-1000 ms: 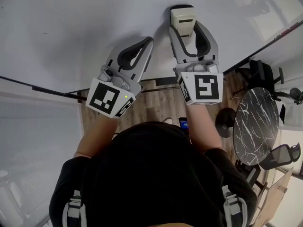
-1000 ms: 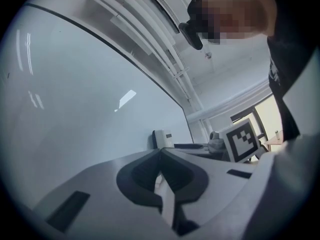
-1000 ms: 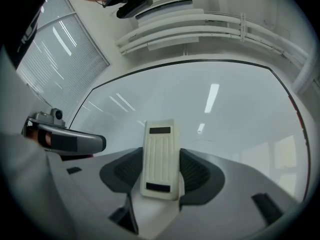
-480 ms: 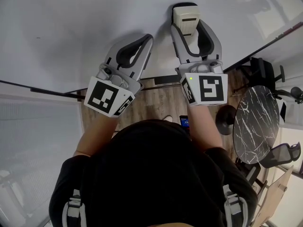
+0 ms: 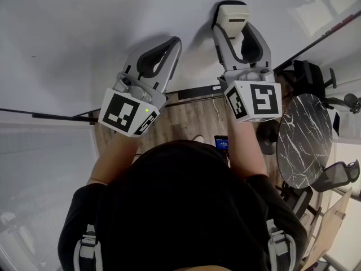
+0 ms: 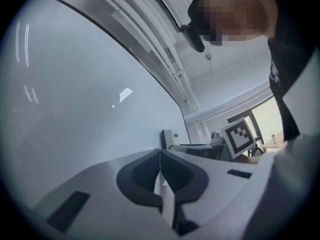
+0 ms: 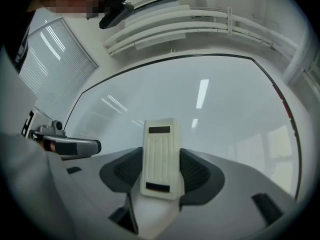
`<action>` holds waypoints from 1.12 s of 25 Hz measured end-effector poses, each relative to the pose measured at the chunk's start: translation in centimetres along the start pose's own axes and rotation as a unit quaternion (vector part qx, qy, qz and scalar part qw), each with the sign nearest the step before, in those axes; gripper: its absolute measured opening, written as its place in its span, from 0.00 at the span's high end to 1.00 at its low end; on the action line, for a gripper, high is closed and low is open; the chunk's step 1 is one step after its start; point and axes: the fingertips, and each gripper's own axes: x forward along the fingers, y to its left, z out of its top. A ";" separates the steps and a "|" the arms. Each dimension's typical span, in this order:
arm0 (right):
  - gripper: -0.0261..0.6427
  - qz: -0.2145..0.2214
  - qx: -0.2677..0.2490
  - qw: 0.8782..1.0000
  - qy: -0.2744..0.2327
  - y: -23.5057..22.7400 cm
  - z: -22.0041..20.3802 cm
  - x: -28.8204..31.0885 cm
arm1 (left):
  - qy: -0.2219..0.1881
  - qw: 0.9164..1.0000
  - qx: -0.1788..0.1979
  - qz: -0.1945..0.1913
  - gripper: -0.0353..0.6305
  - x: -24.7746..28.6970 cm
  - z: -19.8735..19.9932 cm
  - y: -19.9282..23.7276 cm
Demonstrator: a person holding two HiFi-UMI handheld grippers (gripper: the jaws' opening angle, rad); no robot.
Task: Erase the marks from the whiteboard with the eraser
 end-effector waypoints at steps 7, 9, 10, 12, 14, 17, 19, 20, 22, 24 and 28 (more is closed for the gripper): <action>0.62 -0.032 0.009 0.999 0.010 -3.7 -0.5 -1.3 | -0.001 1.000 -0.006 -0.015 0.94 1.4 -0.6 -1.1; 0.62 -0.042 0.010 0.999 0.011 -5.0 -0.5 -1.7 | 0.000 1.000 -0.007 -0.018 0.94 1.9 -0.7 -1.4; 0.62 -0.047 0.010 0.999 0.011 -5.6 -0.5 -1.9 | 0.000 1.000 -0.007 -0.019 0.94 2.1 -0.7 -1.6; 0.62 -0.054 0.010 0.998 0.012 -6.6 -0.6 -2.3 | 0.001 1.000 -0.009 -0.020 0.94 2.5 -0.8 -1.9; 0.62 -0.056 0.012 0.998 0.012 -7.1 -0.7 -2.4 | 0.002 1.000 -0.010 -0.021 0.94 2.8 -1.0 -2.0; 0.62 -0.058 0.014 0.998 0.012 -7.5 -0.9 -2.4 | 0.003 1.000 -0.012 -0.022 0.94 3.0 -1.3 -1.9; 0.61 -0.068 0.012 0.998 0.015 -8.1 -1.1 -2.6 | 0.004 1.000 -0.014 -0.022 0.94 3.0 -1.4 -1.8; 0.62 -0.073 0.012 0.997 0.017 -8.5 -1.2 -2.8 | 0.005 1.000 -0.014 -0.021 0.94 2.9 -1.4 -1.8; 0.62 -0.086 0.014 0.996 0.022 -9.6 -1.5 -3.1 | 0.007 1.000 -0.017 -0.020 0.94 2.8 -1.5 -1.6; 0.62 -0.101 0.013 0.994 0.027 -10.8 -1.8 -3.4 | 0.008 1.000 -0.020 -0.019 0.94 2.7 -1.6 -1.4; 0.62 -0.107 0.018 0.994 0.029 -11.7 -2.3 -3.9 | 0.012 0.999 -0.026 -0.022 0.94 1.9 -2.1 -1.6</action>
